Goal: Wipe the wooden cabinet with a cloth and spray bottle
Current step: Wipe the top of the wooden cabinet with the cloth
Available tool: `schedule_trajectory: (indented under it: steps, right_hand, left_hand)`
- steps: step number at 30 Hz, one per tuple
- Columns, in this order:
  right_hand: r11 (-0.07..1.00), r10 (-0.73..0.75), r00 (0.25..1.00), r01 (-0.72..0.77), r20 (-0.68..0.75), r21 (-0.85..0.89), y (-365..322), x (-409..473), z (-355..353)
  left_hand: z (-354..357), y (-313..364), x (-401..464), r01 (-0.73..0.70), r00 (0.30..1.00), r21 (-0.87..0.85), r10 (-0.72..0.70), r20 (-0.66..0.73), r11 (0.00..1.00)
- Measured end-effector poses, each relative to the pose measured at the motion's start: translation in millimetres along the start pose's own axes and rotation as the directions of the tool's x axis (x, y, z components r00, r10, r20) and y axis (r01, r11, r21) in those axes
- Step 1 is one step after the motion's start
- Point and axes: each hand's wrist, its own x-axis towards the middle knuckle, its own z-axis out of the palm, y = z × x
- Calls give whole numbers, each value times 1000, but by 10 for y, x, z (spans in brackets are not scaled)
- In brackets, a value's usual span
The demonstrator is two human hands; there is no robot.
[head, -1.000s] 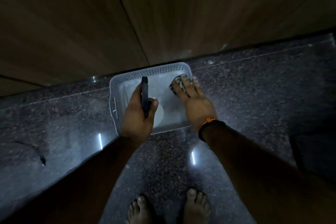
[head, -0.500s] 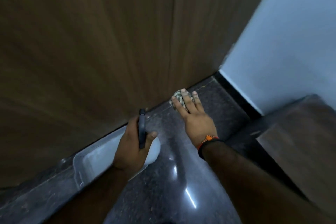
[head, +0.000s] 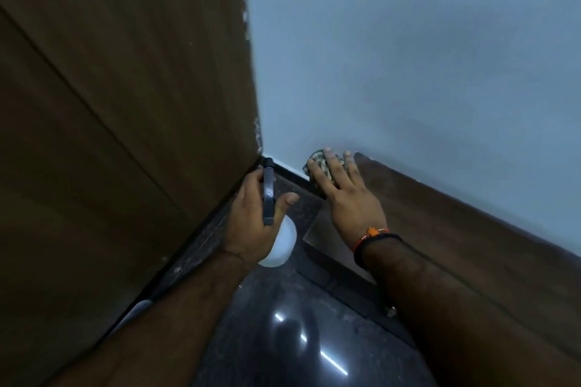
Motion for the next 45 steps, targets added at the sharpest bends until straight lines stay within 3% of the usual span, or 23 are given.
schedule_trajectory:
  steps: [10,16,22,31,45]
  right_hand:
    - [956,289,954,-292,-81,-27,1272,-903,-403]
    - [877,479,877,-480,-39,-19,1897,-1588,-427]
    - [788,616,788,-615,-6,20,2351,-2198,-216]
    - [684,727,684,-729,60,22,2823,-2666,244]
    - [614,771,616,-786,165,66,3405,-2736,633]
  left_hand:
    - [1138,994,-26,-95,967,-86,112,229,992]
    - [1851,1364,-275,-174,908,-138,213,362,975]
    - [2476,1537,-559,-168,872,-153,219,438,974]
    - [3216,1554,-757,-120,791,-33,115,601,992]
    - [3874,1376,-705,53,739,55,-76,669,997]
